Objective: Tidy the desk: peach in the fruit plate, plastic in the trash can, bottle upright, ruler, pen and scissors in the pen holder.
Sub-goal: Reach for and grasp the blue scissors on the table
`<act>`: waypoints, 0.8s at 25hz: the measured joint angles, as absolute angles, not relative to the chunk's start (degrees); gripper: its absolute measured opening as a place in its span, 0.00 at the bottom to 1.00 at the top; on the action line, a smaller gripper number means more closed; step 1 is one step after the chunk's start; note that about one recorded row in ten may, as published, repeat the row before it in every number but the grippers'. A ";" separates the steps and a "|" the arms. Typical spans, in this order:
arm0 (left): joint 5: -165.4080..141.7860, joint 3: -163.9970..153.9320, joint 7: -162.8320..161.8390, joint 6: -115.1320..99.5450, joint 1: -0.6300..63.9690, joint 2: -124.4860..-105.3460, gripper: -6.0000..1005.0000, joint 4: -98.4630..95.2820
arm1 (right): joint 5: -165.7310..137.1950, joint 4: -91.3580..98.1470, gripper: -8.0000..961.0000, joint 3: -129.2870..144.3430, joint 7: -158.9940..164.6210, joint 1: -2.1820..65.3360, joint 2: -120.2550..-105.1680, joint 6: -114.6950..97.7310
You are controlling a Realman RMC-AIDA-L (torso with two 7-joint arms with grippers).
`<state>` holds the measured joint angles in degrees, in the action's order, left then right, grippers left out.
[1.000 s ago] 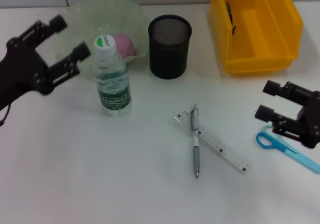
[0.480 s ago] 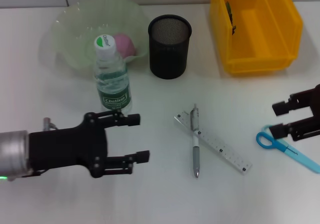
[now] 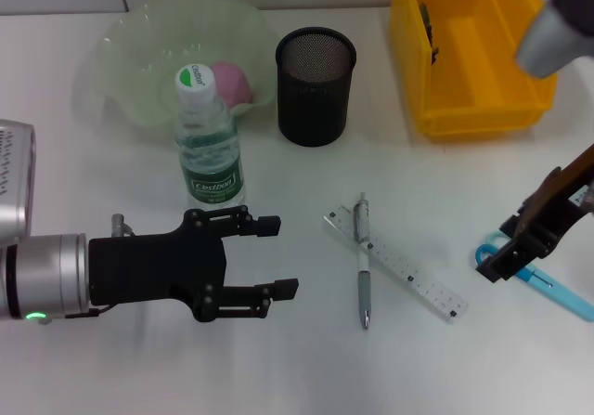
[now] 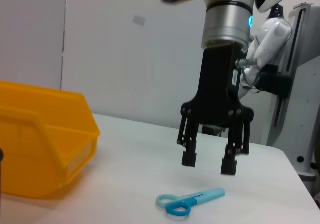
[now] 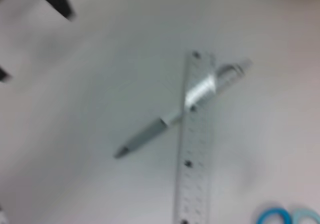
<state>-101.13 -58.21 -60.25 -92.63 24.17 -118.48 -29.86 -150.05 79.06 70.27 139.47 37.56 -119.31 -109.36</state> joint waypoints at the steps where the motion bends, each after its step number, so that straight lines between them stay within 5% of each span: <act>1: -101.13 -58.21 -60.25 -92.63 24.17 -118.48 0.77 -29.86 | -151.12 78.68 0.73 71.78 140.89 37.72 -119.30 -108.81; 11: -101.22 -58.80 -60.27 -89.32 24.91 -118.46 0.77 -29.79 | -156.55 75.22 0.73 77.61 145.49 34.69 -119.61 -101.81; 20: -101.26 -58.80 -60.63 -89.20 25.56 -118.56 0.77 -29.79 | -158.23 74.44 0.56 77.27 141.67 32.77 -119.63 -99.04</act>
<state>-101.26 -58.80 -60.63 -89.20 25.56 -118.56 -29.79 -158.23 74.44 77.27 141.67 32.77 -119.63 -99.04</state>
